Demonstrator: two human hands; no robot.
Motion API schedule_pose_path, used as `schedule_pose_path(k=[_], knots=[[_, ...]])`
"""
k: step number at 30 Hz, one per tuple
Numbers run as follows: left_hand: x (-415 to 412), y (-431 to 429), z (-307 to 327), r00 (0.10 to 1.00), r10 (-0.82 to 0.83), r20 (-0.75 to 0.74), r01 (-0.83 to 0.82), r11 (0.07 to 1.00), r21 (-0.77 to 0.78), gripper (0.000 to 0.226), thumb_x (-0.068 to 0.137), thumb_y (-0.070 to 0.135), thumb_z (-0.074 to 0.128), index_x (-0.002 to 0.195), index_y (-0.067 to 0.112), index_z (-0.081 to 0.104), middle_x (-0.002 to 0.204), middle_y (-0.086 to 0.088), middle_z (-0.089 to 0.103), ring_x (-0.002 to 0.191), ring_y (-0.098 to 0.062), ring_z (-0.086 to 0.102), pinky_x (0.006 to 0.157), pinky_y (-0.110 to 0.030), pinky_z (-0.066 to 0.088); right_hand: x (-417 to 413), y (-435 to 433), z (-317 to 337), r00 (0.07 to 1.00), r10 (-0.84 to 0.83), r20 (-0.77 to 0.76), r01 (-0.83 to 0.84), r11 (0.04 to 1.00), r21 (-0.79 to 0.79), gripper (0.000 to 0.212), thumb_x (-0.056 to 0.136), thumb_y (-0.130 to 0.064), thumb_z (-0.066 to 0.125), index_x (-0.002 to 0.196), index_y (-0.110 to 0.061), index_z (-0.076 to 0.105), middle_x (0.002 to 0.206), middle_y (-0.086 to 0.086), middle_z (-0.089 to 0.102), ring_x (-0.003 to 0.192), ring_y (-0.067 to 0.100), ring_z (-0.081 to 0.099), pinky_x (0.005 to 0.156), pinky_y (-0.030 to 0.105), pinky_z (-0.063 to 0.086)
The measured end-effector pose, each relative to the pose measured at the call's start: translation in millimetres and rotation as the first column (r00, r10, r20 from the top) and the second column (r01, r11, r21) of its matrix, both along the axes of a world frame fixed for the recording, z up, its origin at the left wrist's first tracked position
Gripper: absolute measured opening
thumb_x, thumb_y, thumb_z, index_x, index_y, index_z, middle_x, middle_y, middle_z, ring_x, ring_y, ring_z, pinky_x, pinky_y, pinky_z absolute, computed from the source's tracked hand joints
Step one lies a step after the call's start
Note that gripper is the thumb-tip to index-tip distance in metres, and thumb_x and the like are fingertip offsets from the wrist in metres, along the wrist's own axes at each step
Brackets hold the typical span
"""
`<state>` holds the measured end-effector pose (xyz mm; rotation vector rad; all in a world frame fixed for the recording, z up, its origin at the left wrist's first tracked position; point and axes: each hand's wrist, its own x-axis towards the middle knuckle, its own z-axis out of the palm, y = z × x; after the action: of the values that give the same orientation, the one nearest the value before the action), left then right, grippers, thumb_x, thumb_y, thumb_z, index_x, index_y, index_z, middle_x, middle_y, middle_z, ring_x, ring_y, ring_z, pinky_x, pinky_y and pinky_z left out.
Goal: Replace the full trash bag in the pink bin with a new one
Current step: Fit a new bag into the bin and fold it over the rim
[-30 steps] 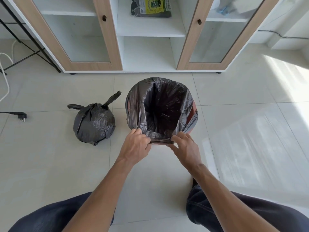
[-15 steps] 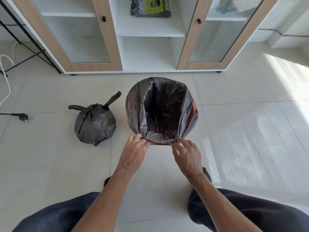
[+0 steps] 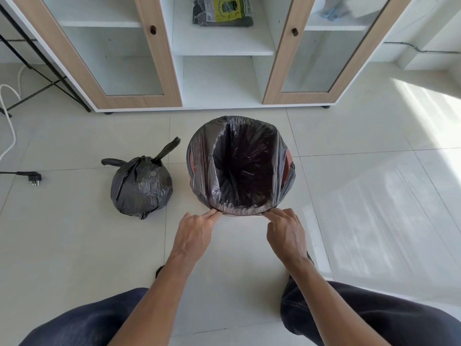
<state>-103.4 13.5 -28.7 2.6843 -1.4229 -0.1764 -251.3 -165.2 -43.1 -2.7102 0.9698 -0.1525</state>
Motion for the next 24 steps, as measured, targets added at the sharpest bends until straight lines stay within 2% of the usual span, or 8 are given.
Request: schedule_pose_path(k=[3, 6, 11, 14, 16, 19, 22, 24], knots=[[-0.9, -0.1, 4.5, 0.995, 0.052, -0.081, -0.05, 0.998, 0.027, 0.055, 0.064, -0.006, 0.063, 0.103, 0.03, 0.072, 0.094, 0.017, 0.074, 0.05, -0.019, 0.065, 0.041, -0.024, 0.039, -2.9, -6.7, 0.4, 0.999, -0.038, 0.018, 0.036, 0.996, 0.075, 0.061, 0.073, 0.008, 0.051, 0.114, -0.032, 0.071, 0.105, -0.021, 0.07, 0.094, 0.017, 0.053, 0.063, 0.026, 0.047], [-1.6, -0.4, 4.6, 0.992, 0.088, -0.092, -0.084, 0.995, 0.048, 0.049, 0.068, -0.006, 0.062, 0.1, 0.031, 0.07, 0.092, 0.016, 0.073, 0.05, -0.021, 0.064, 0.04, -0.024, 0.038, -4.1, -13.1, 0.5, 0.998, -0.068, 0.013, 0.065, 0.987, 0.144, 0.068, 0.072, 0.007, 0.042, 0.121, -0.035, 0.063, 0.12, -0.026, 0.064, 0.105, 0.016, 0.053, 0.059, 0.028, 0.046], [-0.7, 0.2, 1.0, 0.992, 0.079, -0.096, -0.078, 0.997, 0.007, 0.05, 0.069, -0.003, 0.062, 0.106, 0.03, 0.069, 0.101, 0.017, 0.072, 0.052, -0.021, 0.066, 0.041, -0.028, 0.044, 0.5, -26.3, -8.0, 0.979, -0.199, 0.053, 0.171, 0.928, 0.332, 0.068, 0.073, 0.007, 0.039, 0.121, -0.031, 0.068, 0.104, 0.004, 0.075, 0.094, 0.03, 0.067, 0.066, 0.033, 0.055], [-0.4, 1.4, 1.1, 0.994, 0.069, -0.086, -0.072, 0.997, -0.029, 0.05, 0.065, -0.006, 0.065, 0.103, 0.027, 0.072, 0.104, 0.017, 0.073, 0.051, -0.02, 0.066, 0.039, -0.027, 0.045, 4.5, -33.6, -11.3, 0.952, -0.298, 0.065, 0.234, 0.851, 0.471, 0.06, 0.077, 0.01, 0.041, 0.124, -0.017, 0.068, 0.112, 0.004, 0.075, 0.102, 0.026, 0.069, 0.085, 0.026, 0.052], [0.1, 2.3, -0.4, 0.993, 0.078, -0.088, -0.082, 0.996, -0.044, 0.048, 0.064, -0.007, 0.067, 0.101, 0.023, 0.073, 0.101, 0.012, 0.075, 0.053, -0.02, 0.068, 0.039, -0.028, 0.049, 4.6, -43.8, -13.6, 0.926, -0.375, 0.034, 0.284, 0.755, 0.59, 0.058, 0.079, 0.008, 0.042, 0.128, -0.014, 0.064, 0.114, 0.001, 0.074, 0.107, 0.023, 0.068, 0.092, 0.031, 0.053], [1.8, 2.5, -6.3, 0.991, 0.076, -0.108, -0.081, 0.996, -0.048, 0.044, 0.07, -0.006, 0.061, 0.103, 0.021, 0.071, 0.097, 0.01, 0.073, 0.06, -0.021, 0.068, 0.046, -0.032, 0.053, 3.4, -53.5, -14.9, 0.844, -0.536, 0.019, 0.362, 0.595, 0.718, 0.056, 0.082, 0.003, 0.042, 0.13, -0.02, 0.06, 0.099, -0.005, 0.076, 0.096, 0.02, 0.07, 0.082, 0.041, 0.059], [2.1, 0.6, -12.1, 0.989, 0.059, -0.132, -0.069, 0.995, -0.071, 0.039, 0.079, 0.0, 0.05, 0.106, 0.02, 0.068, 0.097, 0.009, 0.069, 0.07, -0.02, 0.067, 0.056, -0.036, 0.054, 13.8, -55.3, -2.5, 0.764, -0.618, 0.185, 0.424, 0.697, 0.578, 0.04, 0.086, -0.005, 0.042, 0.113, -0.023, 0.066, 0.079, -0.008, 0.071, 0.078, 0.021, 0.069, 0.074, 0.041, 0.058], [2.8, -0.4, -12.1, 0.984, 0.066, -0.163, -0.085, 0.99, -0.117, 0.038, 0.08, 0.002, 0.05, 0.107, 0.02, 0.069, 0.098, 0.008, 0.071, 0.074, -0.02, 0.068, 0.059, -0.037, 0.055, 31.7, -61.4, 9.8, 0.769, -0.57, 0.29, 0.412, 0.789, 0.457, 0.031, 0.09, -0.013, 0.045, 0.107, -0.023, 0.069, 0.08, -0.002, 0.069, 0.074, 0.02, 0.065, 0.07, 0.033, 0.052]])
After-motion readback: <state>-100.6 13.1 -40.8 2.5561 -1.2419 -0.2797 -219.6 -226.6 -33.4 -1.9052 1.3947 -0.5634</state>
